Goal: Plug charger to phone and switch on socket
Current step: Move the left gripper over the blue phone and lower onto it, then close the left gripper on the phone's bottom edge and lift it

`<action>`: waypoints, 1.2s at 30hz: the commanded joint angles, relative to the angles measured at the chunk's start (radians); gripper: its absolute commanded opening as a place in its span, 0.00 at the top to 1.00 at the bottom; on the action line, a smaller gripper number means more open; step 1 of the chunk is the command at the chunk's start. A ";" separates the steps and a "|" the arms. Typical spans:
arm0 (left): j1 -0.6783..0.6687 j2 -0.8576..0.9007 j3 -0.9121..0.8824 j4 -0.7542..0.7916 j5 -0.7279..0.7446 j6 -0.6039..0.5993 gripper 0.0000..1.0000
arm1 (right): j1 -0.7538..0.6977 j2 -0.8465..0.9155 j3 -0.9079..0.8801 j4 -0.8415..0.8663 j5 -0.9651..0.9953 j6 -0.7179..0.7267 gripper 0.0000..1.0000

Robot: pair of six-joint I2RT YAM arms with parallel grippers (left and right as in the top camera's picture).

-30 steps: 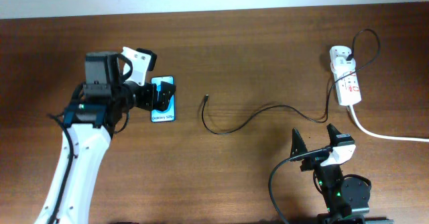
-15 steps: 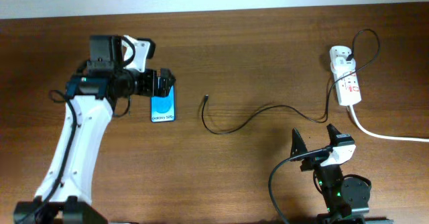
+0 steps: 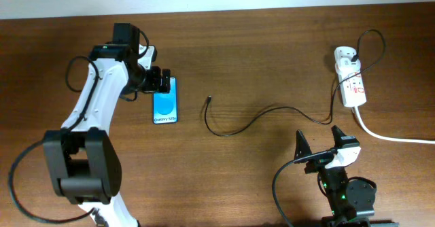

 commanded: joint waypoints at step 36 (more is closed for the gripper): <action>-0.081 0.250 0.006 0.090 -0.072 -0.128 0.01 | 0.007 -0.006 -0.005 -0.006 0.006 0.008 0.02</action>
